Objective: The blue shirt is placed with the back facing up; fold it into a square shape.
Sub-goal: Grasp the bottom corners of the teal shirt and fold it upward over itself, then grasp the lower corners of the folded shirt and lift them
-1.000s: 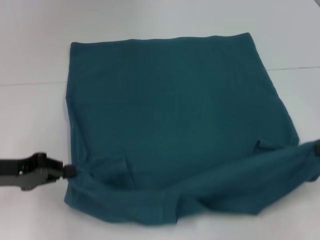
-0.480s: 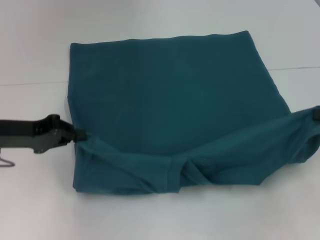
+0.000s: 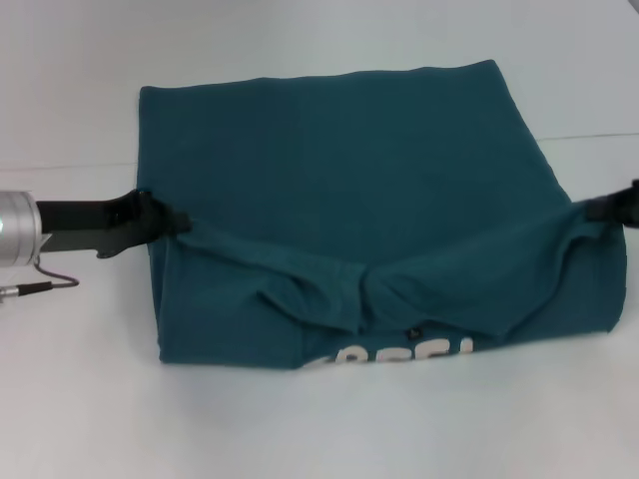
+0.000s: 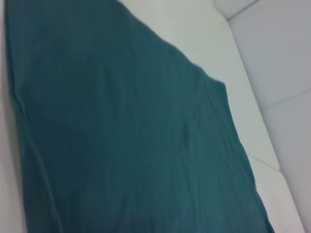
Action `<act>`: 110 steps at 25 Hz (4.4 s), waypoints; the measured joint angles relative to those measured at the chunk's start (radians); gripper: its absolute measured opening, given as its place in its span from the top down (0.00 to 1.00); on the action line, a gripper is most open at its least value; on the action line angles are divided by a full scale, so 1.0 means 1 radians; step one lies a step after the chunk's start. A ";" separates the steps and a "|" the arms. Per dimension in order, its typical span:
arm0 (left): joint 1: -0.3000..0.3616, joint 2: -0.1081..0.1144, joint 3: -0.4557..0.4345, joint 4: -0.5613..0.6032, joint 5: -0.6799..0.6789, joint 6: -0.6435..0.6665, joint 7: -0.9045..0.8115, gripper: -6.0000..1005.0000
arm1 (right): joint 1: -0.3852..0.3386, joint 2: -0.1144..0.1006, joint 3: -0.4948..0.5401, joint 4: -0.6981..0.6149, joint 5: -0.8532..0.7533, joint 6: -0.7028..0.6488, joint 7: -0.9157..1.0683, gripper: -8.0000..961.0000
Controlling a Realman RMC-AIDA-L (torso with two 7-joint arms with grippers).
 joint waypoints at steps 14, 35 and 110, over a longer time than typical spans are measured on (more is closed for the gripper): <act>-0.018 -0.006 0.166 0.047 -0.023 -0.094 -0.032 0.99 | 0.052 0.013 -0.132 0.009 0.032 0.179 0.029 0.93; -0.048 -0.039 0.372 -0.002 -0.063 -0.453 0.000 0.99 | 0.123 0.067 -0.287 0.151 0.081 0.680 0.003 0.91; 0.286 -0.106 0.366 0.138 -0.332 -0.200 0.187 0.22 | -0.150 -0.007 -0.050 0.063 0.293 -0.127 -0.228 0.14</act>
